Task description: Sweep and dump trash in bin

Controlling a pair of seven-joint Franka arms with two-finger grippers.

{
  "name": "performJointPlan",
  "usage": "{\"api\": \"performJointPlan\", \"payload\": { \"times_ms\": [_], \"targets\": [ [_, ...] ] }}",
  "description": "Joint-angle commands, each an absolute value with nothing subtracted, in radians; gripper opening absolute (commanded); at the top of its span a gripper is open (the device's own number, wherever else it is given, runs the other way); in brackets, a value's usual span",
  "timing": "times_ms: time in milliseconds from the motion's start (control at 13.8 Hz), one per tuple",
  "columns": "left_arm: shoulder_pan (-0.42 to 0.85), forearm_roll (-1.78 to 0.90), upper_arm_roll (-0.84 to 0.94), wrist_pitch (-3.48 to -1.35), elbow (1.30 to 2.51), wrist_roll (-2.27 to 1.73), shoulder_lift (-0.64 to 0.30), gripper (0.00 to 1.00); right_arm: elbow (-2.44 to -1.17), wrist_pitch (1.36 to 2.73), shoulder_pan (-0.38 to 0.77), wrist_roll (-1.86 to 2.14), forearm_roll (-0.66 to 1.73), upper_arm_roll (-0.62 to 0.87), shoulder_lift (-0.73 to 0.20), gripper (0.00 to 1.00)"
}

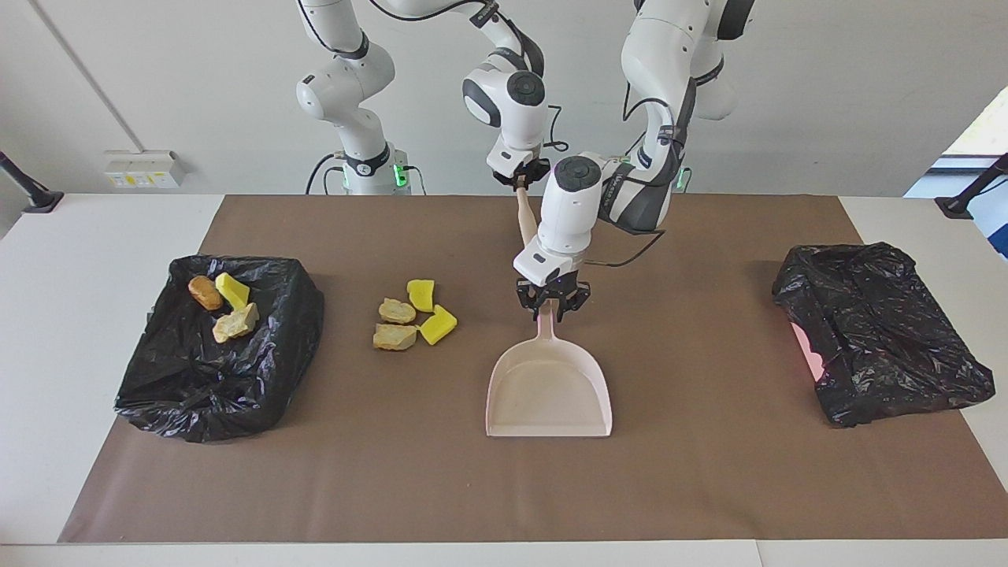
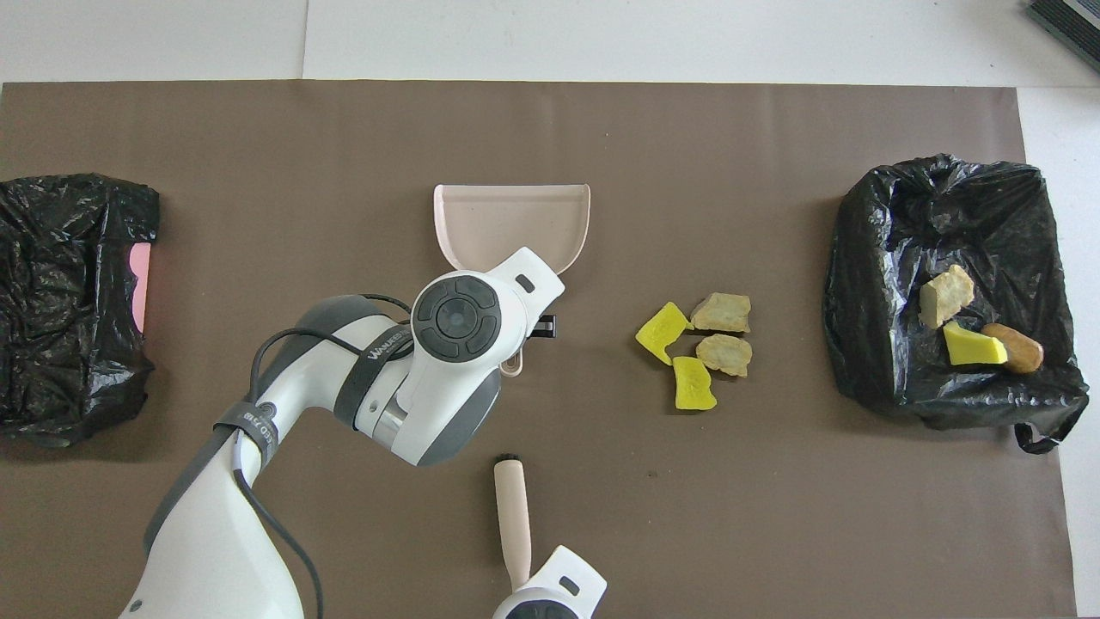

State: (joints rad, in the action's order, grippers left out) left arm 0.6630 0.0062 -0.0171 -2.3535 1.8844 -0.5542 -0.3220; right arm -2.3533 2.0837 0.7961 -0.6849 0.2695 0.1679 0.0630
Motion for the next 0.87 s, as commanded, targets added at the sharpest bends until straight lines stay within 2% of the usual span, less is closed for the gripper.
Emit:
{"api": "performJointPlan", "payload": {
  "times_ms": [0, 72, 289, 506, 795],
  "targets": [
    [0.676, 0.032, -0.034, -2.356, 1.87, -0.56, -0.322, 0.06, -2.295, 1.917, 0.689, -0.57, 0.235, 0.163, 0.128, 0.0],
    [0.67, 0.043, -0.034, -2.35, 1.862, -0.557, -0.321, 0.0, -2.295, 1.869, 0.625, -0.519, 0.235, 0.164, 0.167, 0.0],
    [0.658, 0.044, -0.04, -2.291, 1.862, -0.488, -0.266, 0.0, -2.284, 1.754, 0.455, -0.368, 0.213, 0.163, 0.228, 0.0],
    [0.611, 0.043, -0.04, -2.145, 1.864, -0.151, -0.215, 0.0, -2.243, 1.744, 0.362, -0.364, 0.091, 0.164, 0.203, 0.0],
    [0.571, 0.038, -0.038, -2.059, 1.871, 0.28, -0.2, 0.0, -2.157, 1.747, 0.189, -0.227, -0.055, 0.167, 0.111, 0.0]
  ]
}}
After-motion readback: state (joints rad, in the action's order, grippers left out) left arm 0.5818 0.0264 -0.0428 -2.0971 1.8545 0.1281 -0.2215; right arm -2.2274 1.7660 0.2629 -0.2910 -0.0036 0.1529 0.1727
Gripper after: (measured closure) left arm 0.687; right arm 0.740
